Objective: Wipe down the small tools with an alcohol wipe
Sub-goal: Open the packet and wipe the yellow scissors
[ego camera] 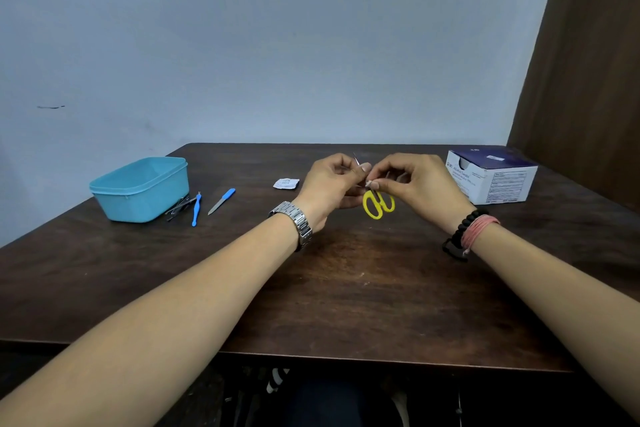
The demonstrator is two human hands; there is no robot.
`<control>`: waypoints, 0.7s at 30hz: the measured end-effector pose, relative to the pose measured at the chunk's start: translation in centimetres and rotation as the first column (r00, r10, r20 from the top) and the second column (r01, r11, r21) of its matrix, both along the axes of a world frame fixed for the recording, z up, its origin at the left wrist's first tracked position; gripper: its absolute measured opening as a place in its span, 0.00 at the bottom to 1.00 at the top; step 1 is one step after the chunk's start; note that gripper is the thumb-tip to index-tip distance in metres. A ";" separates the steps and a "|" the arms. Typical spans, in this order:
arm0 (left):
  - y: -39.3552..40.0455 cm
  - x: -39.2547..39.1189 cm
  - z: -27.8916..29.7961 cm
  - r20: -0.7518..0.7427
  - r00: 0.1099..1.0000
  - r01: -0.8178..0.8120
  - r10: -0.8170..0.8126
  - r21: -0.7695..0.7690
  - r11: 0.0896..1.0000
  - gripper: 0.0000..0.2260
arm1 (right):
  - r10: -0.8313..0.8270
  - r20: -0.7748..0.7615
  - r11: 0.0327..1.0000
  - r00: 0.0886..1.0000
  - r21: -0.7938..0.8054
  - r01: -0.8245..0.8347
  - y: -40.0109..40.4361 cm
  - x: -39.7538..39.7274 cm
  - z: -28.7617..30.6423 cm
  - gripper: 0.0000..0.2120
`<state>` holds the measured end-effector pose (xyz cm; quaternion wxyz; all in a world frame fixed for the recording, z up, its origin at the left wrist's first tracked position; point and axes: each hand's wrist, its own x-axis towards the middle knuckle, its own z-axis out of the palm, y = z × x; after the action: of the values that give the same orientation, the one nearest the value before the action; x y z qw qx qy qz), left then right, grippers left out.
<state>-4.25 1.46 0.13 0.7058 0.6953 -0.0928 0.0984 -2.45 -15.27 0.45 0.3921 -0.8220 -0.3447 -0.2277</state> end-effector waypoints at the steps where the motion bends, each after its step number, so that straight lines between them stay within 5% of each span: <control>1: 0.0 0.0 0.0 -0.007 1.000 0.002 -0.002 -0.009 1.000 0.08 | 0.003 0.016 1.000 1.000 -0.013 -0.003 0.0 0.0 0.0 0.02; 12: -0.1 0.1 -0.2 -0.030 1.000 0.006 -0.007 -0.030 1.000 0.08 | 0.020 0.073 0.999 0.997 -0.049 -0.017 0.1 -0.1 0.0 0.02; 21: 0.8 0.6 0.3 -0.033 0.988 -0.155 0.152 -0.114 0.981 0.09 | 0.180 0.020 0.968 0.983 -0.181 -0.174 0.5 -0.6 0.0 0.03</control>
<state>-3.63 2.22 0.45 0.7364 0.6594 -0.0247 0.1494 -3.06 -14.73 0.46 0.3295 -0.8155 -0.4426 -0.1747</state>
